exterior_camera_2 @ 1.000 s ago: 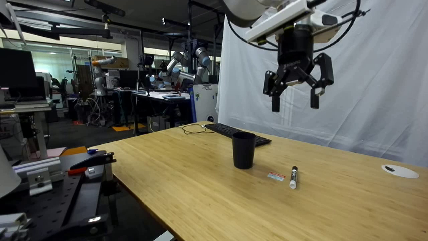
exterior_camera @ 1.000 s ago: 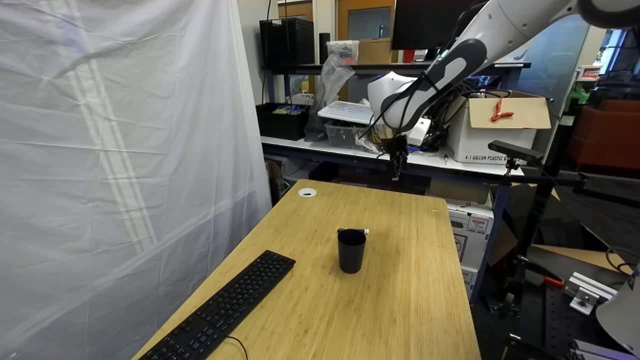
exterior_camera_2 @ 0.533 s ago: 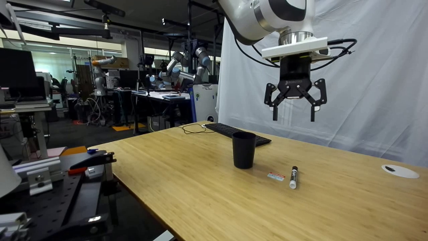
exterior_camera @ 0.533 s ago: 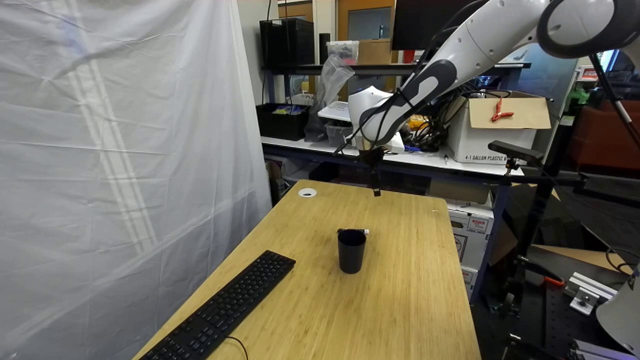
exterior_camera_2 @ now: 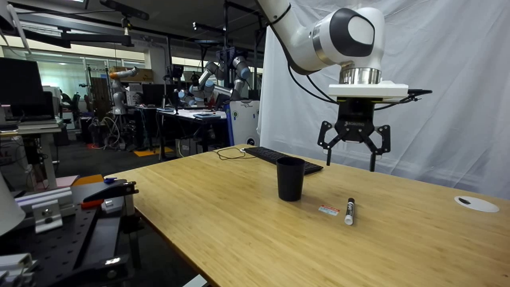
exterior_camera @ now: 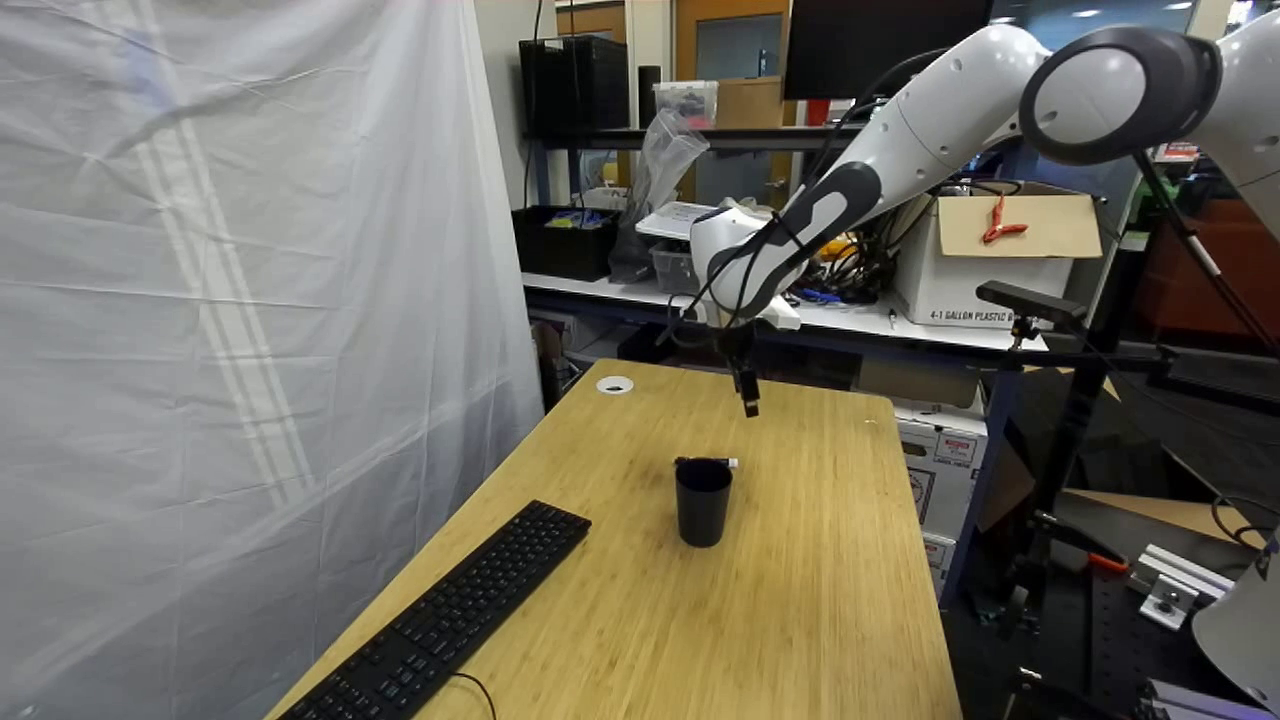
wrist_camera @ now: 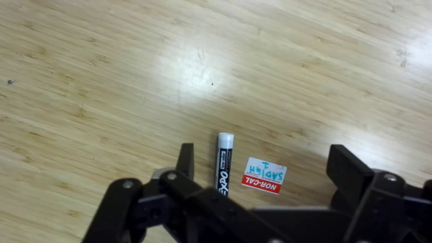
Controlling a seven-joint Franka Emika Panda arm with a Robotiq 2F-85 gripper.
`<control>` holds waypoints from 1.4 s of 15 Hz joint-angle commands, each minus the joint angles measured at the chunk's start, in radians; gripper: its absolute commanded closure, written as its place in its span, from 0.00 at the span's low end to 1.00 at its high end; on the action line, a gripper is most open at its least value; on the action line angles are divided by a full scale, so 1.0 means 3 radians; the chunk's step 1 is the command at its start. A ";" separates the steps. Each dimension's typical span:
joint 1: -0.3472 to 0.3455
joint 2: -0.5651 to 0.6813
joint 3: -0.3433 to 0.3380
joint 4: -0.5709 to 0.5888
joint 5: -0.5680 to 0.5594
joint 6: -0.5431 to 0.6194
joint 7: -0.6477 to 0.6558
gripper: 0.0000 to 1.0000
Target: Put the black marker inside the black cup
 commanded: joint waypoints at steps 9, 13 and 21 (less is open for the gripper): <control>0.0123 0.0662 -0.0035 0.0805 0.0022 -0.0138 0.0840 0.00; 0.0170 0.0865 -0.0077 0.0997 -0.0004 -0.0228 0.0973 0.00; 0.0231 0.1236 -0.0113 0.1413 -0.0041 -0.0439 0.1024 0.00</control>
